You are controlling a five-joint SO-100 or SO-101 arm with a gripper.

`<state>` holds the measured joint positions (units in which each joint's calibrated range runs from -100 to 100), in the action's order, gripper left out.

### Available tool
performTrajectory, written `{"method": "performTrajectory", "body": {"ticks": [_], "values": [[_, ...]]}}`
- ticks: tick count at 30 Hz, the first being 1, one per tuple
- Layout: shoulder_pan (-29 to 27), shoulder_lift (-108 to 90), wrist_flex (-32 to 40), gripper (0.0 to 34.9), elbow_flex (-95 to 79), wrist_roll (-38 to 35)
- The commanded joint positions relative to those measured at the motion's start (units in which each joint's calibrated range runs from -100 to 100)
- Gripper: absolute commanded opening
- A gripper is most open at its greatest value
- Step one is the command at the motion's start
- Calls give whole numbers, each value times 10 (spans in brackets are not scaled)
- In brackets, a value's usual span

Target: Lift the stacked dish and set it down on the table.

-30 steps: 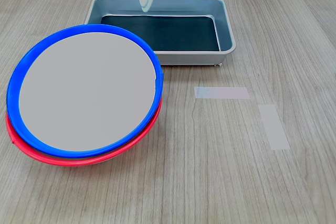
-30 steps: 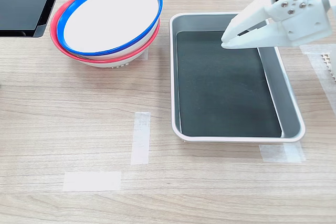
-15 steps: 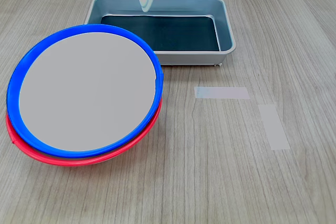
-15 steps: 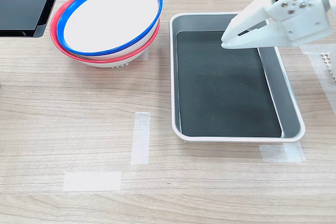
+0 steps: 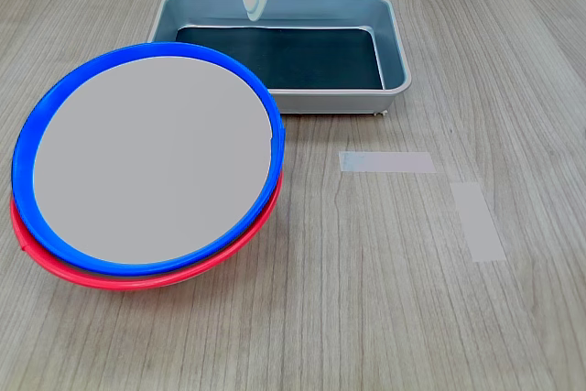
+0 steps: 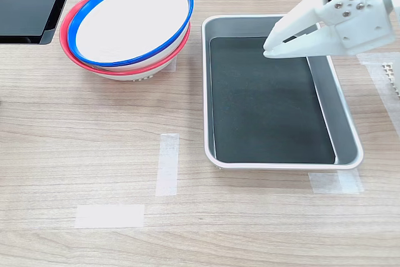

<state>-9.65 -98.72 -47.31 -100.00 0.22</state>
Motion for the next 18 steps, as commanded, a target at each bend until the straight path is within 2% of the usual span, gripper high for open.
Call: {"method": "performTrajectory", "body": {"ticks": [1, 4, 8, 11, 15, 18], "values": [[2, -2, 1, 3, 0, 1], [30, 0, 1, 2, 1, -7], [24, 101, 43, 11, 79, -49], [24, 232, 46, 54, 180, -87], [16, 369, 31, 145, 306, -108], [10, 467, 21, 191, 390, -111]]}}
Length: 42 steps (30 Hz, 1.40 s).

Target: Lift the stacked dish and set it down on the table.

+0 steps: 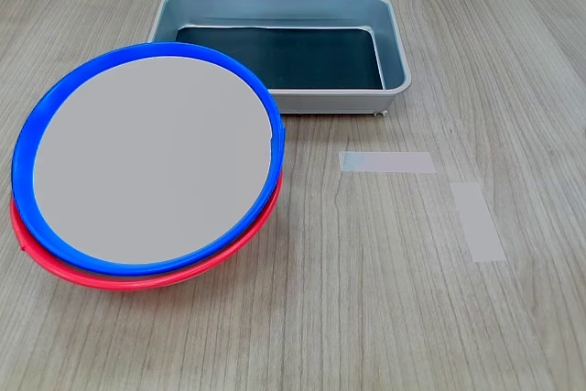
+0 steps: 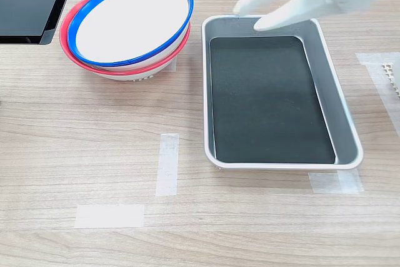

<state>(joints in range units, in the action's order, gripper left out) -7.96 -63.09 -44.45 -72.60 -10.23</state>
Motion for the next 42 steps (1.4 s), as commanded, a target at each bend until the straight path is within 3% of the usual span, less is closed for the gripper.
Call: {"method": "performTrajectory", "body": {"ticks": [1, 16, 19, 20, 22, 24, 35, 42], "values": [[-8, 152, -11, 207, 149, -6], [-50, 515, 32, 192, 398, -15], [-54, 553, 31, 136, 427, -13], [-55, 563, 31, 76, 438, -12], [-58, 568, 31, 27, 445, -12], [-60, 571, 30, 4, 449, -11], [-55, 512, 34, 1, 462, -6], [4, 491, 3, 0, 505, 10]]}}
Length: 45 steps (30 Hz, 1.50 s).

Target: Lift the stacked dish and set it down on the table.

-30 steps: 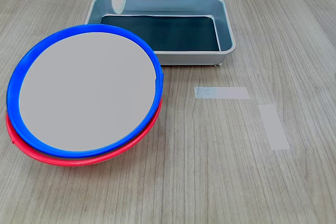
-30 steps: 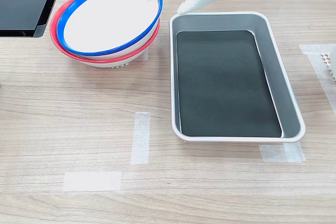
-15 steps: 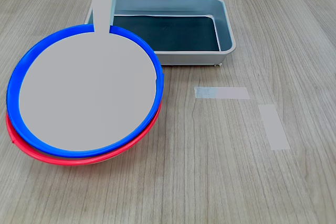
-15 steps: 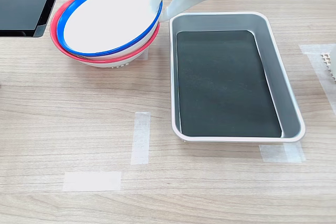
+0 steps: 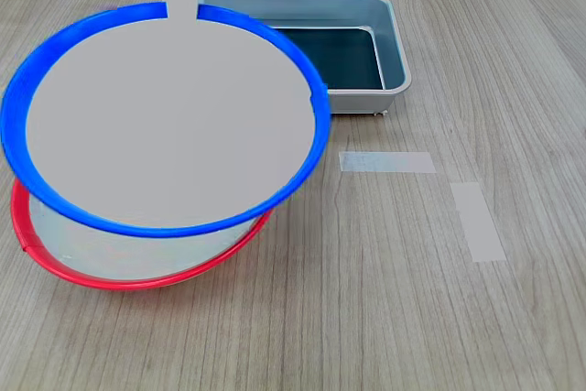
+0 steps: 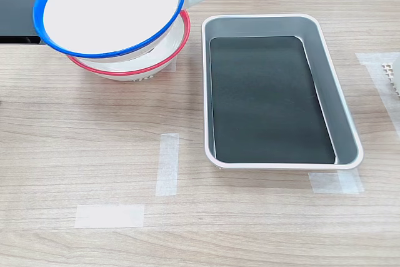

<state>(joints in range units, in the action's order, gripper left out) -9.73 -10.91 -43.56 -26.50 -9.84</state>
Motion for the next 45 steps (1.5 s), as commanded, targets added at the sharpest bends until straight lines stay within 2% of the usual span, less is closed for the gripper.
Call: {"method": "performTrajectory", "body": {"ticks": [1, 5, 11, 21, 30, 35, 45], "values": [[41, -24, -14, 0, 62, 11], [93, -4, -39, 0, 100, 20], [160, 30, -28, 0, 118, 28], [223, 109, 10, 0, 105, 27], [243, 133, 49, 0, 63, 22], [231, 127, 42, 0, 39, 17], [210, 122, 76, 4, -14, 2]]}}
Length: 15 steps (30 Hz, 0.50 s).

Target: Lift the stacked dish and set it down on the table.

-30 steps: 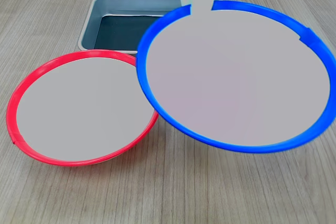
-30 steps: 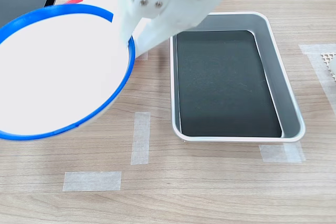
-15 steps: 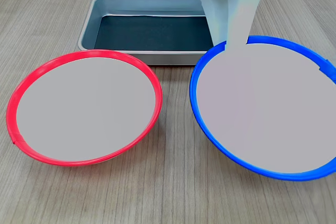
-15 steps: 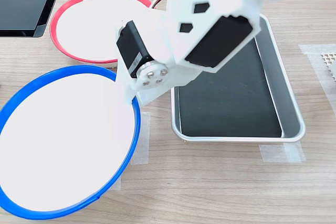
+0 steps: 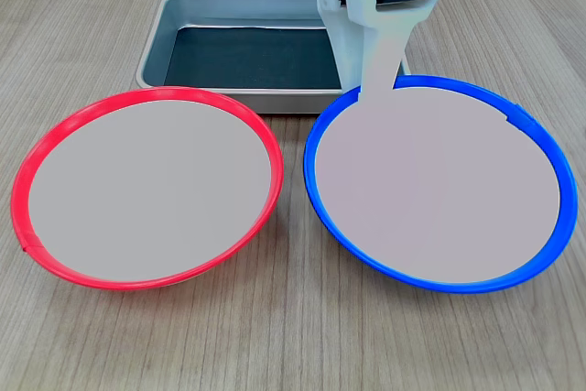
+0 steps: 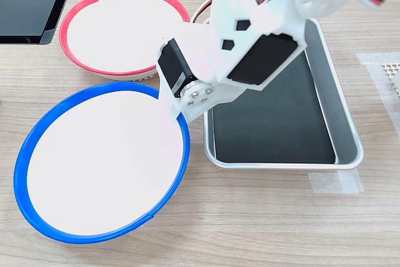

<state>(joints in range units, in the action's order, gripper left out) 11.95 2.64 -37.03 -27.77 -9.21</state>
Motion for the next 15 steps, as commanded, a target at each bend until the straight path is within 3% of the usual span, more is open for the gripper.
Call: {"method": "performTrajectory", "body": {"ticks": [1, 2, 4, 15], "values": [[-9, -14, 11, 34, -2, -4], [-11, -16, 11, 69, -4, -4], [-15, -21, 8, 74, -8, -7], [-35, -117, -69, 54, -23, -14]]}}
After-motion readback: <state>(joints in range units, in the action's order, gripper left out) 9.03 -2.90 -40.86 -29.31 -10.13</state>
